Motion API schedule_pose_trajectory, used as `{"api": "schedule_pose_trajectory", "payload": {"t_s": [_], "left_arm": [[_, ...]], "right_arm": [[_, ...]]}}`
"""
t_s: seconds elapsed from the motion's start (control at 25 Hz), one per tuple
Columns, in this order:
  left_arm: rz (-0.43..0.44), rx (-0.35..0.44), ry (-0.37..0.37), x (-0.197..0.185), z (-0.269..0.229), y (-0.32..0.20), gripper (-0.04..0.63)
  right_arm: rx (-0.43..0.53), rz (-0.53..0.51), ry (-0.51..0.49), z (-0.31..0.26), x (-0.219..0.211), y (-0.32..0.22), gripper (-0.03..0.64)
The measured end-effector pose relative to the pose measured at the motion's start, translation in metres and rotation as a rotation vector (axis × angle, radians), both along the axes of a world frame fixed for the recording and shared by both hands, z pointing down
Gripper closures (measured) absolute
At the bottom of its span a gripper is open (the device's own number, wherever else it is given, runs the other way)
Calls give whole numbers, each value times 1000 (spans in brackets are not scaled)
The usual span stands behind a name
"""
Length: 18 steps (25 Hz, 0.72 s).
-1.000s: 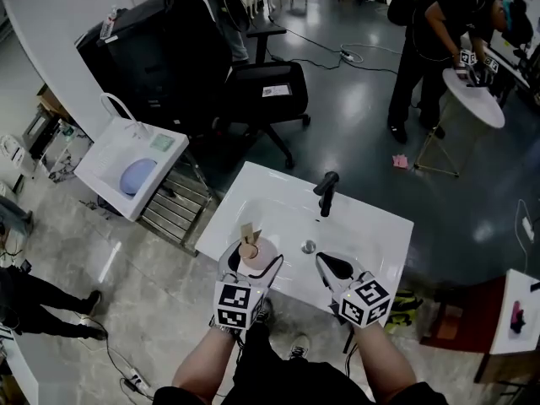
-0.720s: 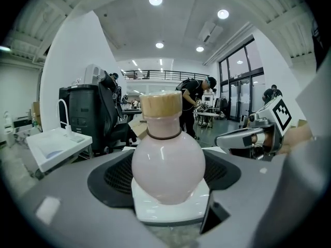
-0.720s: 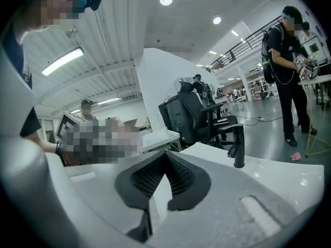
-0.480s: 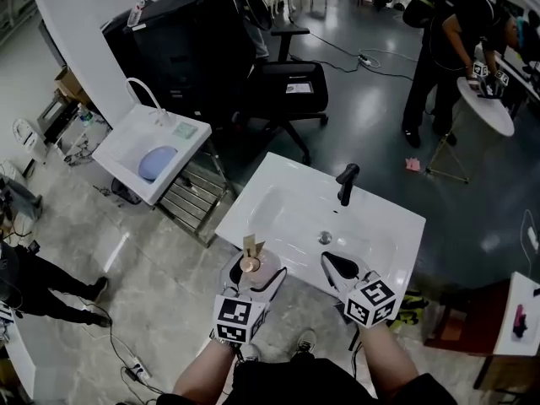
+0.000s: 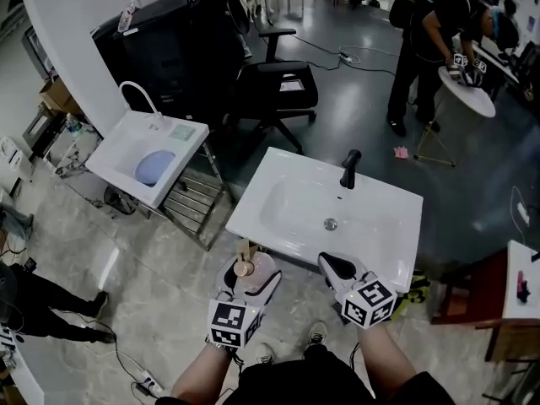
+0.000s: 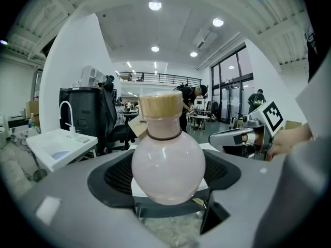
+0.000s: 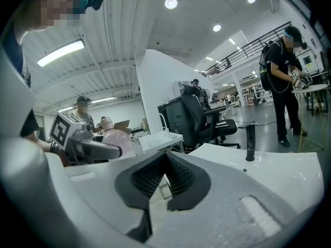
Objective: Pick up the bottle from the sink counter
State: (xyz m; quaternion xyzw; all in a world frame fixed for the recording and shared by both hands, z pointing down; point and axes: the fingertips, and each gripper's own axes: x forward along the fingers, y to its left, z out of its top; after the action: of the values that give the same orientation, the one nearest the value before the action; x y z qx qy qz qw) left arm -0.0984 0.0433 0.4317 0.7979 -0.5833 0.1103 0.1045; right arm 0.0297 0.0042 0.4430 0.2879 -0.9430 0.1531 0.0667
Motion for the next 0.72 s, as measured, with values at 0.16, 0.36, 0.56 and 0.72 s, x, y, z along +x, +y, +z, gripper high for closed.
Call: {"api": "schedule_pose_trajectory", "payload": {"t_s": [0.16,0.36,0.56,0.72], "left_arm": [[21,-7,11,-13,3,17,201],[47,-8,13,-21,7,35,201],[74,-3,11,-23,8,49,201],[97,-1,15,-25,8,60,200]], "right_arm": [[2,30,2,-2,-8,19,617],[13,67,3,-2,-12,38,617],[21,92,6,0,-14,56,617],[24,114,9,-1,-15,71,617]]}}
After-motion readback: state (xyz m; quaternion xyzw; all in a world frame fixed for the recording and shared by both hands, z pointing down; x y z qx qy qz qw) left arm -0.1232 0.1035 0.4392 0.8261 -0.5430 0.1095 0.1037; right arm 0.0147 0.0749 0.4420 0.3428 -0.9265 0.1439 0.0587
